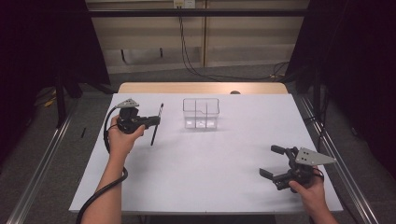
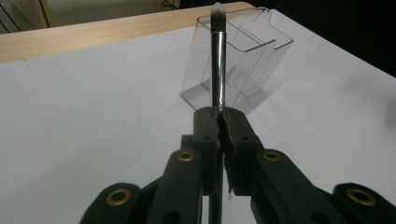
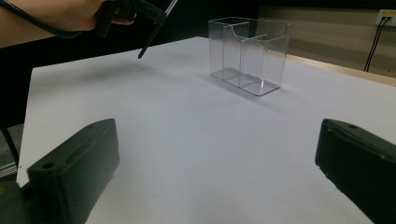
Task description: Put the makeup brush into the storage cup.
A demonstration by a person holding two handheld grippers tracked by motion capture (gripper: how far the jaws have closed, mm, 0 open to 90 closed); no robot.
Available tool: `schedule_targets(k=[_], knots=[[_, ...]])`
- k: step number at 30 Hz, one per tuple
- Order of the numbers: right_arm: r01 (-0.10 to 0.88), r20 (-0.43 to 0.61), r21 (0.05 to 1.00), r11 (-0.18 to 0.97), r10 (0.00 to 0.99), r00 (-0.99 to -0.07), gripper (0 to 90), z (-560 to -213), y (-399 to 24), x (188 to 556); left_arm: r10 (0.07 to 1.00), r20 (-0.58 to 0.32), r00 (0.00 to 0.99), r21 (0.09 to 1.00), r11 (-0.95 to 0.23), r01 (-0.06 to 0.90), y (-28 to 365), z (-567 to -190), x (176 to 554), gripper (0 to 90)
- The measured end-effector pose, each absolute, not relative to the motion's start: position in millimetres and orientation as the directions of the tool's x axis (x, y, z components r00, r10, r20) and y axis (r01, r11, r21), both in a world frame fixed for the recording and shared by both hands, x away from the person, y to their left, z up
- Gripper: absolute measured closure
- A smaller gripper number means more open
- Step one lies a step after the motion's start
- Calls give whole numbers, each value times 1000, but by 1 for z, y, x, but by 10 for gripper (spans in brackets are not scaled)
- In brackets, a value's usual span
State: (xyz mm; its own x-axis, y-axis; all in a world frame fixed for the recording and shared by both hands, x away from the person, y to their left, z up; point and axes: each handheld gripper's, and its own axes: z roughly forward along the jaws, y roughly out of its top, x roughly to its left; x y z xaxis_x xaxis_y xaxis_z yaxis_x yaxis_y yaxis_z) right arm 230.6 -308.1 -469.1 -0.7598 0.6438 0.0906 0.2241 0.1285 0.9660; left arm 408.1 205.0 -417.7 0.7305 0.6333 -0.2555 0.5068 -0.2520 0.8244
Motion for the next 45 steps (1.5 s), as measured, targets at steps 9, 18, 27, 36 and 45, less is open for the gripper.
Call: schedule_targets(k=[9, 18, 27, 36, 45], knots=[[225, 90, 966, 131, 642, -761, 0, -469, -308, 231, 639, -263, 722, 852, -198, 485, 204, -417, 406, 846], [224, 89, 966, 132, 642, -762, 0, -469, -308, 230, 660, -264, 703, 883, -128, 452, 205, -417, 402, 846], [224, 88, 965, 134, 641, -763, 0, -469, -308, 230, 680, -282, 677, 905, -46, 423, 205, -418, 400, 845], [223, 87, 965, 135, 640, -764, 0, -469, -308, 230, 696, -284, 659, 918, -2, 398, 204, -414, 399, 845], [219, 86, 966, 133, 639, -764, 0, -468, -308, 230, 699, -293, 652, 923, 30, 383, 201, -413, 400, 845]])
